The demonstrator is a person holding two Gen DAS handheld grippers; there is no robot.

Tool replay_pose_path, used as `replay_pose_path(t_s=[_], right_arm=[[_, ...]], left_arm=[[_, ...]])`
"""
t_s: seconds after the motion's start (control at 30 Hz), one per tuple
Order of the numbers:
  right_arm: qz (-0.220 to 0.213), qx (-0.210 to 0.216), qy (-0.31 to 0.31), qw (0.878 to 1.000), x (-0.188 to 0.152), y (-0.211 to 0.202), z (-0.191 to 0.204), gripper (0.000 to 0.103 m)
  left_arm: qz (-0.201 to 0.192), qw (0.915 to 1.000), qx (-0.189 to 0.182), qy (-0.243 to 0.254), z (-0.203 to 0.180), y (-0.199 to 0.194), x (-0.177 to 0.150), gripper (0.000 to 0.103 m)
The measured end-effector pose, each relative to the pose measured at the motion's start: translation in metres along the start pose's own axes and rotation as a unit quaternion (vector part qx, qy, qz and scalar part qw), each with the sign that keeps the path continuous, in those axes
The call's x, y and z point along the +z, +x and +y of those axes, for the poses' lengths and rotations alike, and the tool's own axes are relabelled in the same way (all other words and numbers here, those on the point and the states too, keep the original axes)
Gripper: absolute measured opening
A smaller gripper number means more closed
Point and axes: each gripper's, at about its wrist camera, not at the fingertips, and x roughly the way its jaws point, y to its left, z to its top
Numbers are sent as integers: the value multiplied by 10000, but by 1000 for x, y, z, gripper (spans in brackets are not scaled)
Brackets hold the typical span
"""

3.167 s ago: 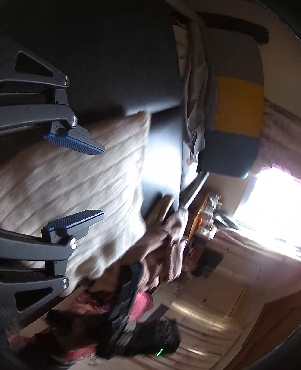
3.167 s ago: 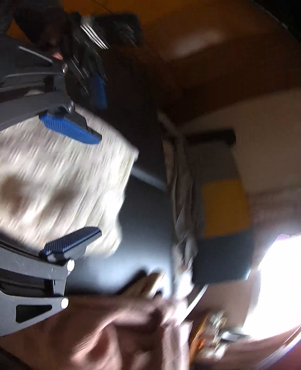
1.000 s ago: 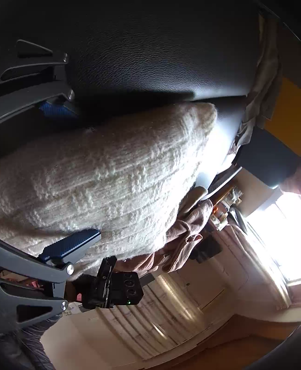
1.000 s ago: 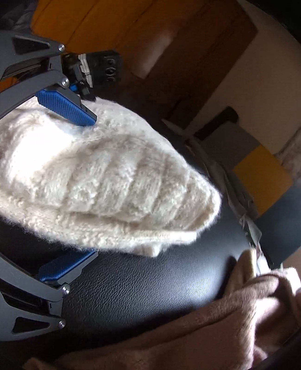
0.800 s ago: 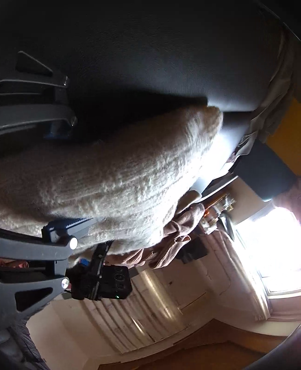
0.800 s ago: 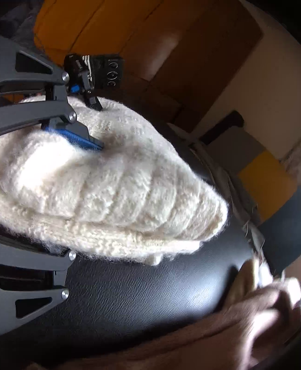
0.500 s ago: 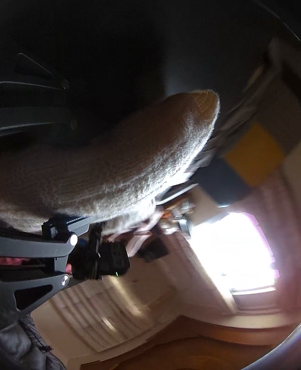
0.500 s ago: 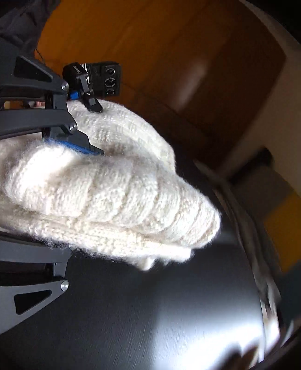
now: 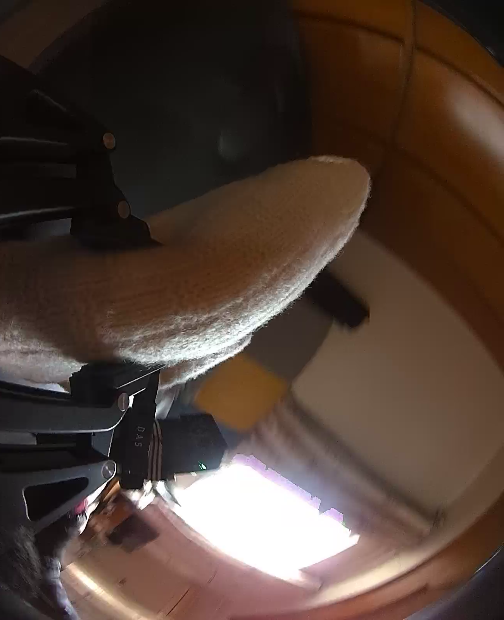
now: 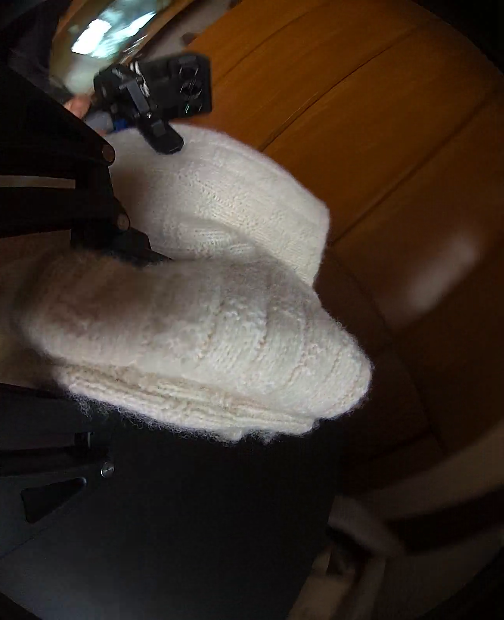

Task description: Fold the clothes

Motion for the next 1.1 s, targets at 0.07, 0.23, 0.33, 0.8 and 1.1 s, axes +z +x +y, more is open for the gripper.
replay_pose_path(t_s=[0.07,0.23,0.33,0.8,1.1], right_arm=[[375,-191,-118,9990,17,47,6,39],[919,-571,-115,9941,35,130,-1,38],[960,-550,-241,9936,50,148,7,38],[276,-1151,-1815,9762,75,134,42,70],[607,-736,-1975,9756,48,138,49,64]], left_arm=[[-33,9994,325,-146,23,4,2,45],[-115,9922,1133,-510,82,15,8,45],[-137,9843,1636,-649,112,20,11,46],[-319,9597,2791,-31,96,-20,24,53],[503,9652,2553,-277,77,36,21,58]])
